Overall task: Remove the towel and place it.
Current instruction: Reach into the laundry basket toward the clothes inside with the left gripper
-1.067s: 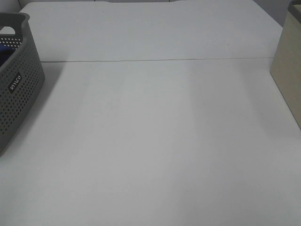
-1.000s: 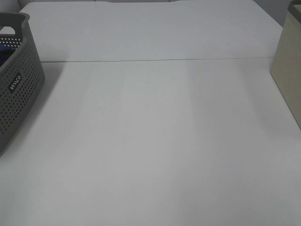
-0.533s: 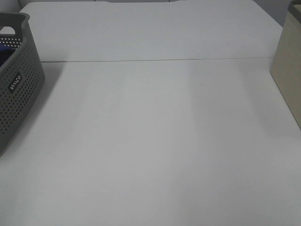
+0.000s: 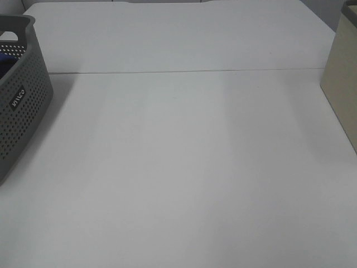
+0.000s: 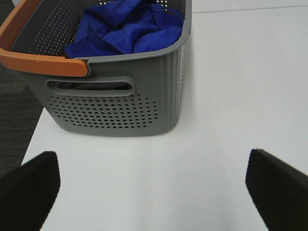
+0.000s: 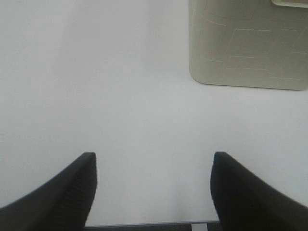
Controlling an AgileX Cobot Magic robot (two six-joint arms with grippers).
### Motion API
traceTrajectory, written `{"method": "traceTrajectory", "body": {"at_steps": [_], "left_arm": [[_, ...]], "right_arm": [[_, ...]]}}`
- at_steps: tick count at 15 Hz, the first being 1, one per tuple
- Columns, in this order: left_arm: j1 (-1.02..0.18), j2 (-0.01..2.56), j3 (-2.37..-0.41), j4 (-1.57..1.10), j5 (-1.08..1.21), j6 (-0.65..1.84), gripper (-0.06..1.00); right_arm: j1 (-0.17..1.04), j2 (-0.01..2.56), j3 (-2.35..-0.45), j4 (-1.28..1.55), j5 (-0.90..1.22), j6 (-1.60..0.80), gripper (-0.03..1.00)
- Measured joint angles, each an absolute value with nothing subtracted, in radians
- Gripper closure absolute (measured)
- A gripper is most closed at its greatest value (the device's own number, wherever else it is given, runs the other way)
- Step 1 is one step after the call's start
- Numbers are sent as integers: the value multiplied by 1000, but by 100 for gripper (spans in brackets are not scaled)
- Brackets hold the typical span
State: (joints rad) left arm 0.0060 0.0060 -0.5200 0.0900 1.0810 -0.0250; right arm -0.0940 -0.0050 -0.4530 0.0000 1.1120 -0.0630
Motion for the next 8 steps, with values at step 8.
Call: {"method": "traceTrajectory", "body": {"at_steps": [8], "left_arm": [[6, -5, -520, 91, 1081, -25, -4]], "right_arm": [[-94, -5, -453, 0, 1112, -63, 29]]}}
